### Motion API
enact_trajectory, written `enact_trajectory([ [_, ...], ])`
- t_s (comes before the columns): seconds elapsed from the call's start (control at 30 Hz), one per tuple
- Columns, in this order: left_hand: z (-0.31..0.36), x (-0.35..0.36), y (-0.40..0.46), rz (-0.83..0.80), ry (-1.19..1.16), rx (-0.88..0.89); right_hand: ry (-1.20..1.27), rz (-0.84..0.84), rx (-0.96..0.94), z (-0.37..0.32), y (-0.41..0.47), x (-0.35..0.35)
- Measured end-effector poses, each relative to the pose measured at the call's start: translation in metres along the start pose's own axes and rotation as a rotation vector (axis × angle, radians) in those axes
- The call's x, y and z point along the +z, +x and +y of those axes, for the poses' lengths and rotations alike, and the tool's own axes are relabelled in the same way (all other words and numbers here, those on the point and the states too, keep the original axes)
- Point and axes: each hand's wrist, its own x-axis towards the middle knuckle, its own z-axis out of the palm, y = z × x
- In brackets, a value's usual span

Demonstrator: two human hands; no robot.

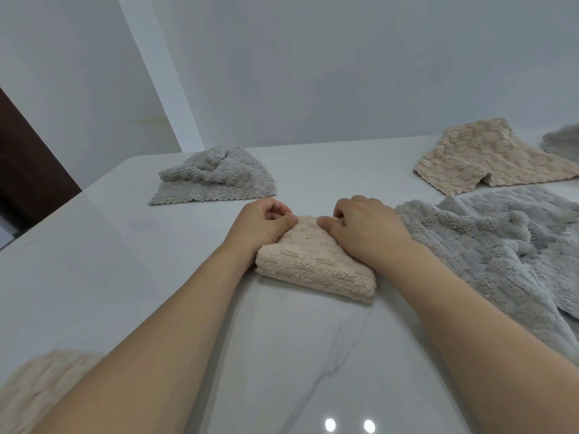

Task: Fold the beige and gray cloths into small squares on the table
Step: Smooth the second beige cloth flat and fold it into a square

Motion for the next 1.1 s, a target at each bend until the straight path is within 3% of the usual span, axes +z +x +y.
enact_trajectory([
  [0.3, 0.02, -0.006, -0.008, -0.061, -0.201, -0.164, -0.048, -0.023, 0.016, 0.001, -0.001, 0.01],
  [0.47, 0.03, -0.017, -0.024, -0.142, -0.101, -0.27, -0.021, -0.033, 0.035, 0.002, -0.001, 0.009],
  [0.67, 0.023, -0.01, -0.055, 0.059, 0.007, -0.247, -0.077, -0.048, 0.032, 0.003, 0.001, 0.007],
  [0.83, 0.006, 0.0, -0.075, 0.212, 0.008, -0.16, -0.07, 0.064, -0.016, 0.002, -0.002, 0.009],
  [1.1, 0.012, 0.01, -0.076, 0.26, 0.289, -0.07, 0.098, 0.134, -0.036, 0.005, 0.0, 0.008],
])
